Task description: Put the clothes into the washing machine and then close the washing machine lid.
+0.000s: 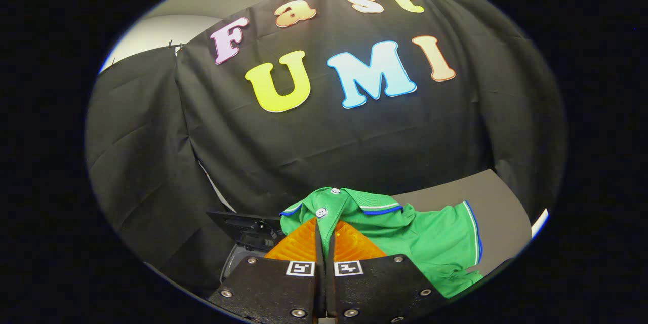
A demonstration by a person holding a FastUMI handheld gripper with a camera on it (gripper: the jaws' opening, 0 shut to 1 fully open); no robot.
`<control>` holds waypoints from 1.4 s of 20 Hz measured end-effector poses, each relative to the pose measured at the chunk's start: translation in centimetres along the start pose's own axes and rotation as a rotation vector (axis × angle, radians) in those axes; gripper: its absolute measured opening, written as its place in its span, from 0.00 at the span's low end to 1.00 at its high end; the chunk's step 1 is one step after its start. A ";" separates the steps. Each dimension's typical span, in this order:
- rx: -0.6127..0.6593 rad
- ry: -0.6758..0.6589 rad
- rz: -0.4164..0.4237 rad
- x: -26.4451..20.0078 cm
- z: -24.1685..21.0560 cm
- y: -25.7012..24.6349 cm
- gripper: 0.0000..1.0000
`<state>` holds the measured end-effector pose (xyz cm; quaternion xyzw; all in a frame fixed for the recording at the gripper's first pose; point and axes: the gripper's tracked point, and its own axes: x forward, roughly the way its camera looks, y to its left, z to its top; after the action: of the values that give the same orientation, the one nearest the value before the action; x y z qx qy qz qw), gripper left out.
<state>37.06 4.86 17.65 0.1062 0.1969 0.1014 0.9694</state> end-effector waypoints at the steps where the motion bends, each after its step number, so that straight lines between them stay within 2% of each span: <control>1: 0.002 0.001 0.009 0.2 -0.1 0.9 0.00; 9: 0.021 0.027 0.084 1.5 -2.2 7.2 0.00; 28: -0.047 0.116 0.184 5.4 -9.8 19.0 0.00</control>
<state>35.02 25.92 11.55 0.0952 0.2396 0.2006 0.9451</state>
